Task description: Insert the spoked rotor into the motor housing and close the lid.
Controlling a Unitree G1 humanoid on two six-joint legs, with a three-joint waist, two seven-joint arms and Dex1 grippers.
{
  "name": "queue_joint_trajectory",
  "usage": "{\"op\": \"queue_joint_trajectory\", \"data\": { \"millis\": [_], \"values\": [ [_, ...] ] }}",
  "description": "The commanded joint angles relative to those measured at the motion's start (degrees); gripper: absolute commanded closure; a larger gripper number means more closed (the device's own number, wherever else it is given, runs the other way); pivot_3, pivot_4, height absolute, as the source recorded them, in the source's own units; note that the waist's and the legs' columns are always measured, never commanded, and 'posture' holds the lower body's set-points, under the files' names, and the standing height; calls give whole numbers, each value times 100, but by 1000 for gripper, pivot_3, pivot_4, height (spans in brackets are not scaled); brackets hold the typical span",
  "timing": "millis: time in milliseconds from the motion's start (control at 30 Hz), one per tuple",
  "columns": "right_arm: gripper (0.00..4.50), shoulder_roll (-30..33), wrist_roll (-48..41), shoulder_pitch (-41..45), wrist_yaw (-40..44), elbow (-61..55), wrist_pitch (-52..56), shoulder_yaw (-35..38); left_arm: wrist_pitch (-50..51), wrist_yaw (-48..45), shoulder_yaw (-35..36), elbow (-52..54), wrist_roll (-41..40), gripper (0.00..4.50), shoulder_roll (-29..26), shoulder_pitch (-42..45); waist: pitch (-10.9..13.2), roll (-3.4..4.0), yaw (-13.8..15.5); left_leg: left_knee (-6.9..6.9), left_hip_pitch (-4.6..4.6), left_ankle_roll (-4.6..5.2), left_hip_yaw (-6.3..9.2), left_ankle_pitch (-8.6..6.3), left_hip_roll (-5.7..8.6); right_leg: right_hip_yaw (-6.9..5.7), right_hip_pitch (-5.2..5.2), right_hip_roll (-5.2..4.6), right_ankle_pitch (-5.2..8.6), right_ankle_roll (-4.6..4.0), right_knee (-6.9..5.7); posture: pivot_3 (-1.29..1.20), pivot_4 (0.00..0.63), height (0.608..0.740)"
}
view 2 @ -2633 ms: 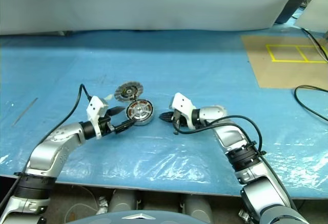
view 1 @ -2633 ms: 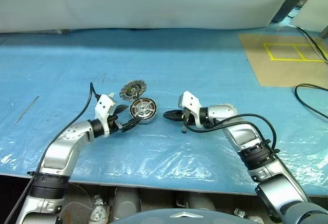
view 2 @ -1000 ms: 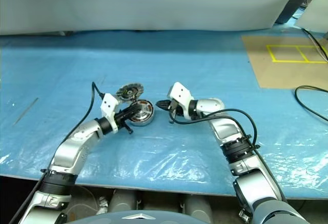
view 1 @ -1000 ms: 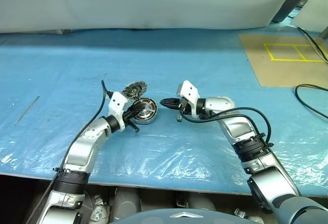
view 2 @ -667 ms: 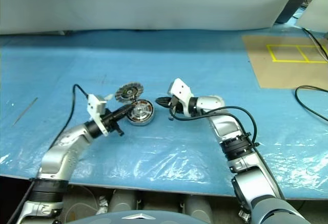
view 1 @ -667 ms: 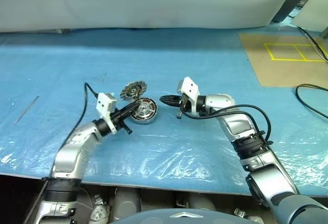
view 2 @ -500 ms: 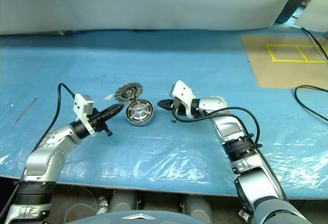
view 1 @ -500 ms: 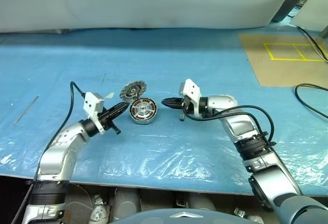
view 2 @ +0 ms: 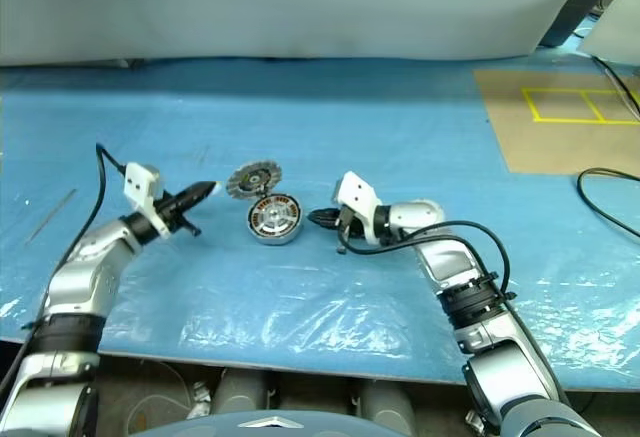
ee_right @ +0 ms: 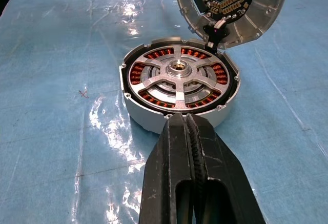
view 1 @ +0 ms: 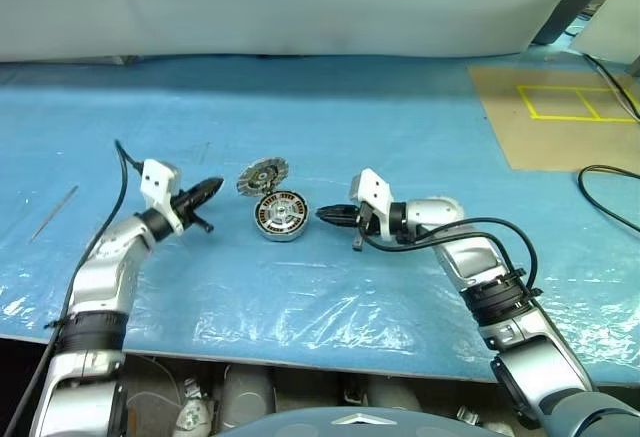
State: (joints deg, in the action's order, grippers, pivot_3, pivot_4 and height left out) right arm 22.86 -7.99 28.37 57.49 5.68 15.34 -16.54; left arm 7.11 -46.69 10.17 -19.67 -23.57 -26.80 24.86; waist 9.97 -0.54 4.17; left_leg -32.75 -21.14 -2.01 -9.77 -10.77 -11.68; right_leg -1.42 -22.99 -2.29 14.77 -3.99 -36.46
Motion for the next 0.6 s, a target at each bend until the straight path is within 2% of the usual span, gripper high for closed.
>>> {"op": "queue_joint_trajectory", "data": {
  "millis": [33,167,333,467,600],
  "values": [
    [4500,10,-25,-14,-21,-281,-28,22,-265,-508,44,-566,-185,4472,127,646,1,-1,-1,0,0,0,0,0,1,0,0,-1,0,0,-1,0,150,740],
    [4500,6,-22,-54,-67,-336,5,9,28,-1340,-159,-1009,-291,4472,227,1179,1,-1,-25,5,0,-1,0,-1,0,0,-4,3,-2,2,-6,0,150,740],
    [4500,39,-30,-42,-200,-374,22,116,364,-2214,-1030,-1335,368,4472,-66,1287,1,-1,-25,25,2,-3,2,-1,-1,-2,-11,8,-3,5,-7,0,150,740],
    [4500,-18,-247,108,-370,-323,196,412,658,-2672,-1369,-946,442,4472,-201,1011,1,-1,-11,26,-2,-3,3,-2,3,-3,-11,2,-4,6,-3,0,150,740],
    [4500,-165,-380,349,-569,-180,273,671,708,-2727,-1646,-330,609,4472,-290,570,0,1,-11,28,1,-3,3,-1,4,-4,-11,-2,-3,5,-6,0,150,740]
  ]
}}
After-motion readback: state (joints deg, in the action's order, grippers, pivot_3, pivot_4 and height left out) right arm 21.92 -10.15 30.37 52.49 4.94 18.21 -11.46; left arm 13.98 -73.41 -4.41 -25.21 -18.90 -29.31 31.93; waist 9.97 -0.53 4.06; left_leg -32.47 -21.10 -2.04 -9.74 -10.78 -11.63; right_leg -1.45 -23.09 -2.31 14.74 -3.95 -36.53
